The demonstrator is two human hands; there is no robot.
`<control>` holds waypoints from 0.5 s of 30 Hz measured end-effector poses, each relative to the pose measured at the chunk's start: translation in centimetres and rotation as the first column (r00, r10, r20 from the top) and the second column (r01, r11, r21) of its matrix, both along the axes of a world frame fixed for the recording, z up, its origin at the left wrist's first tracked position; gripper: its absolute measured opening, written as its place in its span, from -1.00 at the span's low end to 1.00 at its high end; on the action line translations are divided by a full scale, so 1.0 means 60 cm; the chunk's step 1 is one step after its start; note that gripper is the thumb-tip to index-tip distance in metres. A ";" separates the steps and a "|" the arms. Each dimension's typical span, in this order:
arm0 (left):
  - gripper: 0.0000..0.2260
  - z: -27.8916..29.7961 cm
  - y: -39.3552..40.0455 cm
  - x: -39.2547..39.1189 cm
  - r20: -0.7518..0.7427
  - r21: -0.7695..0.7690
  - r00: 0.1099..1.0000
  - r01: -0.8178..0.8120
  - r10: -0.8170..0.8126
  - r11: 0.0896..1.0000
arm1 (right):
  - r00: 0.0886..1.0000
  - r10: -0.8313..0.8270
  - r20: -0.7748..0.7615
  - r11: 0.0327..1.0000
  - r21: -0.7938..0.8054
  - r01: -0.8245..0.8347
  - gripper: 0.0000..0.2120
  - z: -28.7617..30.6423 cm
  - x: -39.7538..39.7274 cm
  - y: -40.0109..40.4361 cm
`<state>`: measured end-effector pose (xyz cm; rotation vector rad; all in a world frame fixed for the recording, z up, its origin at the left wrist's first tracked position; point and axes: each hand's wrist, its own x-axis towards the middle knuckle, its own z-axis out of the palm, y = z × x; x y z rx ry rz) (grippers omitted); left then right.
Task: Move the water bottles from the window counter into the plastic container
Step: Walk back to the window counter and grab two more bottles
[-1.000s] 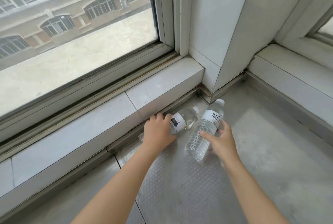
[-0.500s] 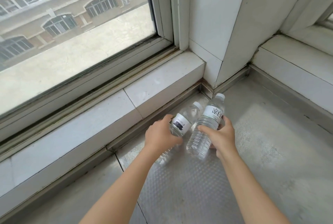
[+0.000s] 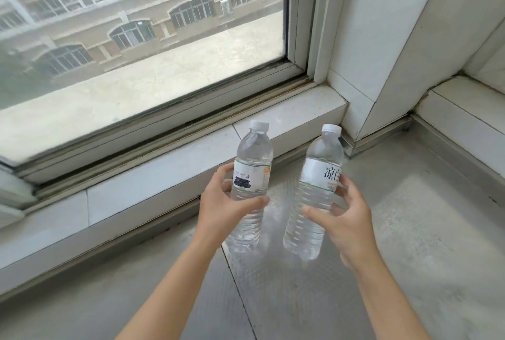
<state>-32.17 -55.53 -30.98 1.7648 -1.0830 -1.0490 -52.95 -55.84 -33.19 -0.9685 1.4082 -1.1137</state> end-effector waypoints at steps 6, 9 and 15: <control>-0.31 0.060 0.097 0.080 -0.039 -0.071 0.989 -0.145 0.143 0.987 | 0.984 0.175 -0.016 0.978 -0.111 -0.176 -0.18 0.064 0.081 0.050; -0.32 0.084 0.156 0.127 -0.053 -0.115 0.974 -0.225 0.220 0.968 | 0.966 0.259 -0.004 0.954 -0.152 -0.257 -0.17 0.085 0.133 0.085; -0.25 0.123 0.308 0.240 -0.080 -0.199 0.927 -0.376 0.367 0.905 | 0.888 0.460 -0.021 0.865 -0.213 -0.454 -0.10 0.129 0.261 0.180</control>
